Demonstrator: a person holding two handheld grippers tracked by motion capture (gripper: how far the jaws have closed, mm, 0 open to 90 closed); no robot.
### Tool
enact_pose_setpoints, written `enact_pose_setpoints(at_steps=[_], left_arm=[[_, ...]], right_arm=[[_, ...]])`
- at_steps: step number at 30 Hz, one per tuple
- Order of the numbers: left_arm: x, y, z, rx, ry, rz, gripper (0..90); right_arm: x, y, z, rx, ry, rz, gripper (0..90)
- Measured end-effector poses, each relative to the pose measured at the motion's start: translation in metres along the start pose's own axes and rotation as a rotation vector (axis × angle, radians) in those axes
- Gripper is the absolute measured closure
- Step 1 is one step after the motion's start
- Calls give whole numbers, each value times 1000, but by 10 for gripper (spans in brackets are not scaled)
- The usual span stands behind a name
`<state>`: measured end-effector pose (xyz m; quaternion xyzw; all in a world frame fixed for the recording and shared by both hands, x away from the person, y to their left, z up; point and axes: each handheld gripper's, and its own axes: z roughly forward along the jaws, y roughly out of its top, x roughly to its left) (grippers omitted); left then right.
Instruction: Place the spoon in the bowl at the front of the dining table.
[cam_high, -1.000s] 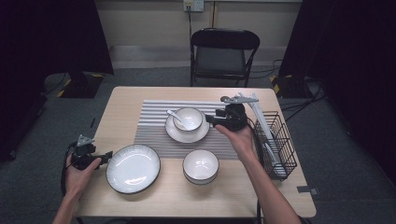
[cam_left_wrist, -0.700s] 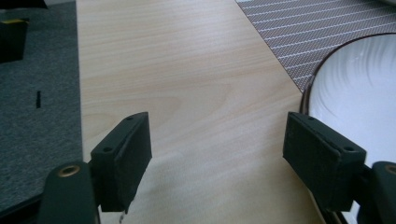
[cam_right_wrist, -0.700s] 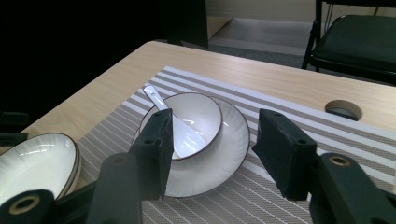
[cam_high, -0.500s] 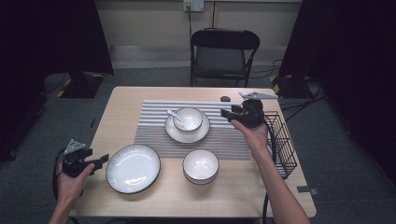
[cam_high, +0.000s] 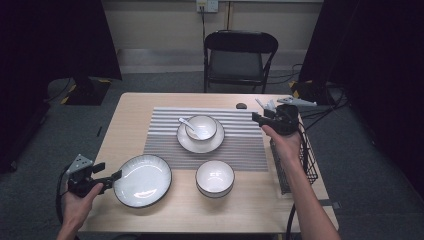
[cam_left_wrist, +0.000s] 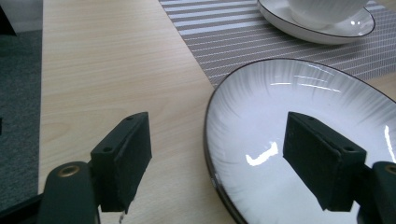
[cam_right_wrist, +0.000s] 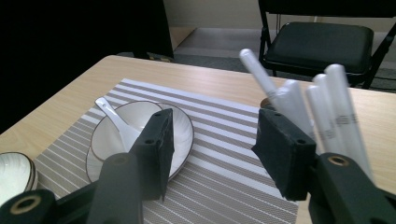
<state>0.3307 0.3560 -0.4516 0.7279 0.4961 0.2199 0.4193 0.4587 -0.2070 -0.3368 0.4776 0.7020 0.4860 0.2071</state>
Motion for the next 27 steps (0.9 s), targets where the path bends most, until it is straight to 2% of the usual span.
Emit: enact_pose_setpoints(at_steps=[9,10,12,14,19,21,27], left_arm=[[-28,6,4,10,-62,61,237],[-30,7,5,14,-61,75,237],[-35,9,5,7,-66,77,237],[-37,10,6,2,-85,78,237],[-43,13,8,9,-101,95,231],[-47,14,11,9,-109,97,230],[-55,18,16,26,-122,138,229]], right_arm=[[-16,1,-12,-14,-61,6,487],[-17,0,-13,-15,-65,9,489],[-21,-2,-13,-10,-76,13,504],[-24,-4,-13,-4,-88,21,504],[-29,-7,-13,12,-99,25,525],[-29,-9,-11,27,-117,28,527],[-34,-15,-6,61,-128,40,563]])
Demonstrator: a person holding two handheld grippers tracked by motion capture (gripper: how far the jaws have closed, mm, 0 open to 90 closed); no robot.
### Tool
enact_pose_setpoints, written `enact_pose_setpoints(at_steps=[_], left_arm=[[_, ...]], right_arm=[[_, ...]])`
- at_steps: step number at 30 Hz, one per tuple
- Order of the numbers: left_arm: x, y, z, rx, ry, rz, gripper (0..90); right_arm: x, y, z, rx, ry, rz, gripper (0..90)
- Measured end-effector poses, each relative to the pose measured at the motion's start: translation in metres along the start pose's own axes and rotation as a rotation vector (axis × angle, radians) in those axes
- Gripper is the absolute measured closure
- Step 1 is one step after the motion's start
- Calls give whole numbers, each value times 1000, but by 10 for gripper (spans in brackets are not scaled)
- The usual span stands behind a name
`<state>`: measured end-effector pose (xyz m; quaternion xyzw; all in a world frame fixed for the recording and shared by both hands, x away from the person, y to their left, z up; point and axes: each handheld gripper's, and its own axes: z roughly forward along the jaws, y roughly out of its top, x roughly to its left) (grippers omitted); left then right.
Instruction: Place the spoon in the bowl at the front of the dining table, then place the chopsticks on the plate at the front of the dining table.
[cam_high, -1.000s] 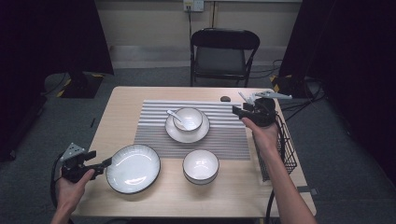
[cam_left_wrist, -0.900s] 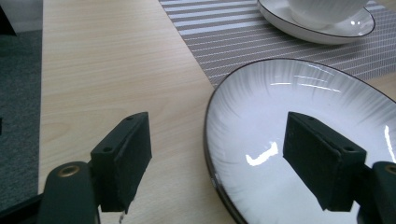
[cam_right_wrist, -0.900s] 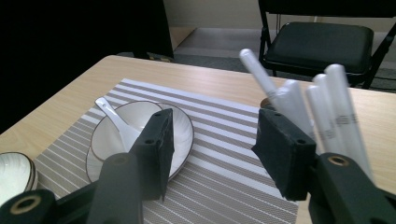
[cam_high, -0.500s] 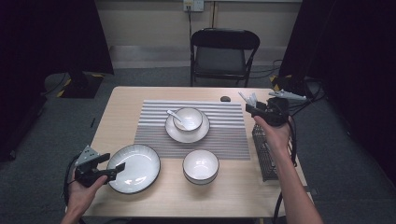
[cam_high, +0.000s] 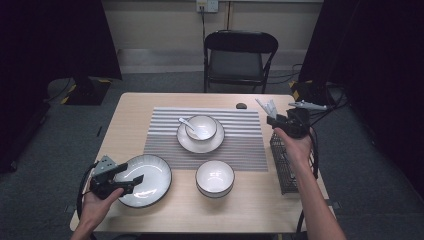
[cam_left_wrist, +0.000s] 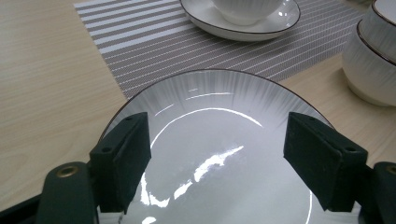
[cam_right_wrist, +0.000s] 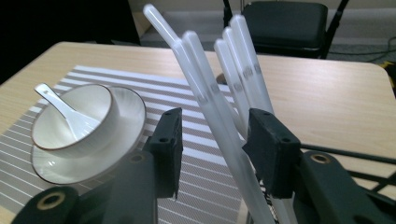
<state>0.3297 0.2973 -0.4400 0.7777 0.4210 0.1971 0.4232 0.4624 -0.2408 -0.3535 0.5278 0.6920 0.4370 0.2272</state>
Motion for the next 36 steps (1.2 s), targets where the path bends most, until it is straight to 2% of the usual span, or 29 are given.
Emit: enact_pose_setpoints(at_steps=[3,8,11,16,19,21,23,24,28,34,36], left_arm=[[-4,3,3,6,-10,10,228],[-10,9,10,12,-25,29,225],[-14,13,14,7,-29,51,224],[-19,19,21,18,-41,66,224],[-20,24,26,10,-47,61,226],[-21,29,30,5,-64,41,226],[-22,32,32,1,-71,48,227],[-25,34,34,-5,-78,35,229],[-27,41,37,-10,-86,45,228],[-29,52,43,-38,-95,29,234],[-28,54,44,-45,-91,30,234]], right_arm=[[-1,-3,2,7,1,12,574],[-2,-3,-1,5,3,3,638],[-2,-3,-2,12,14,-8,644],[-3,-4,-1,28,20,-15,674],[-5,-5,-1,24,33,-6,683],[-7,-5,-1,28,39,-6,701],[-8,-6,-2,26,42,-7,733],[-9,-7,-2,24,42,-4,734],[-11,-10,-2,30,46,-13,744],[-11,-12,-6,34,65,-43,746],[-11,-12,-7,35,74,-40,746]])
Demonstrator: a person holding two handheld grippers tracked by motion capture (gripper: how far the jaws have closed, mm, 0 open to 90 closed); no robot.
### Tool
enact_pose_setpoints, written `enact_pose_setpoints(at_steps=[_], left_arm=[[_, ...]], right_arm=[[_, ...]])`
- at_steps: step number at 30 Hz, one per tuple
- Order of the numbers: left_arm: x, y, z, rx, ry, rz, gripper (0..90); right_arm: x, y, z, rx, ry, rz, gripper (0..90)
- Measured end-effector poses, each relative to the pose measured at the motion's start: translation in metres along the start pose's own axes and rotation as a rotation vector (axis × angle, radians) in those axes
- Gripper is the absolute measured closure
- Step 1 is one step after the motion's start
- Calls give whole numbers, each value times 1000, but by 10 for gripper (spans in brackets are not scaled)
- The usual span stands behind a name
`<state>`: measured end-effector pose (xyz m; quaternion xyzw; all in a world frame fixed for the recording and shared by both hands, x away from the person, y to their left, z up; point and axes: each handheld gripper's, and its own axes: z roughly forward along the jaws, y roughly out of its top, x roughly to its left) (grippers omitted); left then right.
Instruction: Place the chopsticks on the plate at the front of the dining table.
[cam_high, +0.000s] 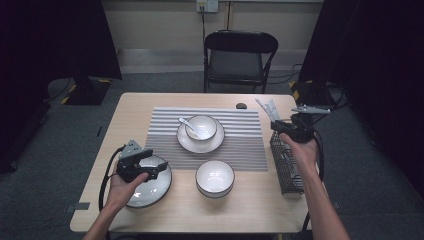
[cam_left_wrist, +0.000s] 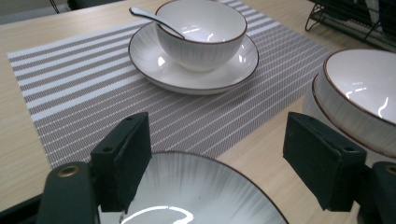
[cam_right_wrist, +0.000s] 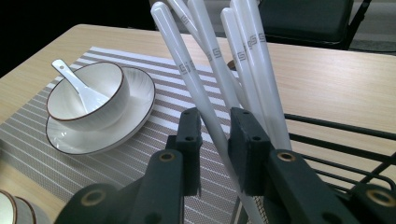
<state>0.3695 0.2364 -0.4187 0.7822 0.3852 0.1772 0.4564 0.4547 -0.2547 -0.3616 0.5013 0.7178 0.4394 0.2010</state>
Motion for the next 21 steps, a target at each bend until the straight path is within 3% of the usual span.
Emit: enact_pose_setpoints(at_steps=[6,7,12,14,21], left_arm=[[2,7,5,10,13,16,236],[2,8,7,1,14,2,236],[2,8,13,-1,2,-15,240],[2,8,14,-8,-5,-22,240],[3,7,16,5,1,-17,241]], right_arm=[[-2,0,-3,33,51,-6,718],[-2,-1,-3,41,71,-5,706],[1,-7,2,112,53,-16,690],[1,-6,2,118,42,-24,724],[1,-6,5,153,27,-17,703]])
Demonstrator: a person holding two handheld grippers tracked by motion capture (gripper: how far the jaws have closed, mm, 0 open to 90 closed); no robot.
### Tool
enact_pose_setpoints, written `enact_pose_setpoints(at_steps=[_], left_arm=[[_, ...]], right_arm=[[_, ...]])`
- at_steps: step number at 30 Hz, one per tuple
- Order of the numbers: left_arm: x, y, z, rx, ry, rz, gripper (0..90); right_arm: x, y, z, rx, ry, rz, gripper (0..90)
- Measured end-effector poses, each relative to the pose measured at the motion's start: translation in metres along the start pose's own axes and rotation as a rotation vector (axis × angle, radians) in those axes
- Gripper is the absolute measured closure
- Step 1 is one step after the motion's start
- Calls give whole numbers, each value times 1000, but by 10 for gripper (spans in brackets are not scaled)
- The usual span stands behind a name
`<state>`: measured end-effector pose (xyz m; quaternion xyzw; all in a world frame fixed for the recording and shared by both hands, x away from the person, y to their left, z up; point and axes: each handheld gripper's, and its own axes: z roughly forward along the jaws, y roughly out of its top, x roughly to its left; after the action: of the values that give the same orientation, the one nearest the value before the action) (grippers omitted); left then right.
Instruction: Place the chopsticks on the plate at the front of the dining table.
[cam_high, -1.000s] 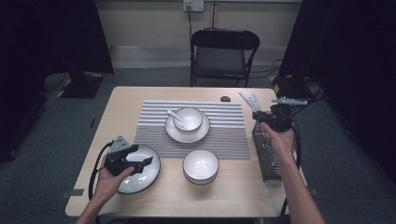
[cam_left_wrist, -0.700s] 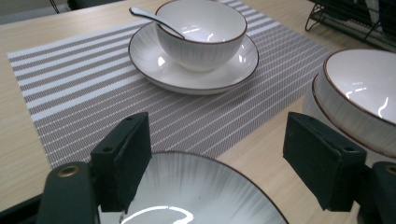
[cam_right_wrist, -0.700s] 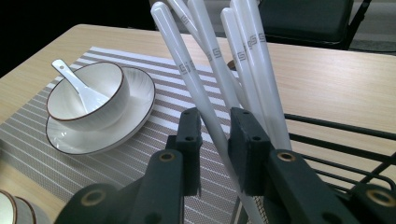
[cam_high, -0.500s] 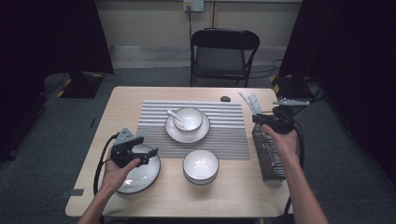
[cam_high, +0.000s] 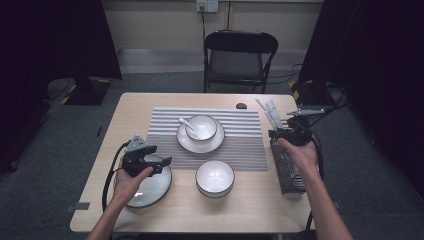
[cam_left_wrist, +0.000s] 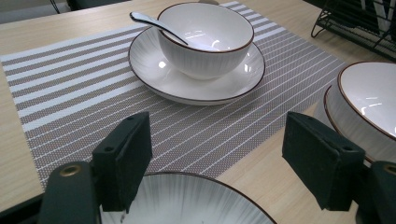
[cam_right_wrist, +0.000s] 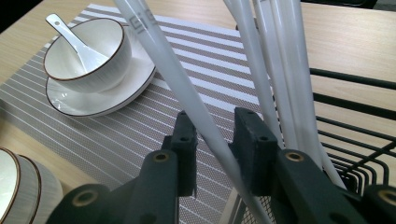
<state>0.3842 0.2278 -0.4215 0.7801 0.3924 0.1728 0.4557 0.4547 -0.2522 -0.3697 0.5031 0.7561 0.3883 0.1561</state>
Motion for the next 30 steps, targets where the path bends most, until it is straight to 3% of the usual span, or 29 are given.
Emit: enact_pose_setpoints(at_steps=[7,12,14,19,24,30], left_arm=[[-2,-1,1,17,-3,20,239],[-7,-2,1,39,-12,52,235],[-7,-2,2,34,-24,33,234],[-7,-7,6,56,-19,56,233],[-7,-8,6,45,-22,33,232],[-7,-8,7,54,-22,48,232]], right_arm=[[5,0,-2,-9,-61,-28,745],[3,0,-7,-54,-80,-23,760],[2,0,-9,-68,-85,-18,776],[3,3,-12,-97,-111,-24,802],[3,5,-15,-130,-119,-26,836],[1,5,-18,-156,-128,-21,845]])
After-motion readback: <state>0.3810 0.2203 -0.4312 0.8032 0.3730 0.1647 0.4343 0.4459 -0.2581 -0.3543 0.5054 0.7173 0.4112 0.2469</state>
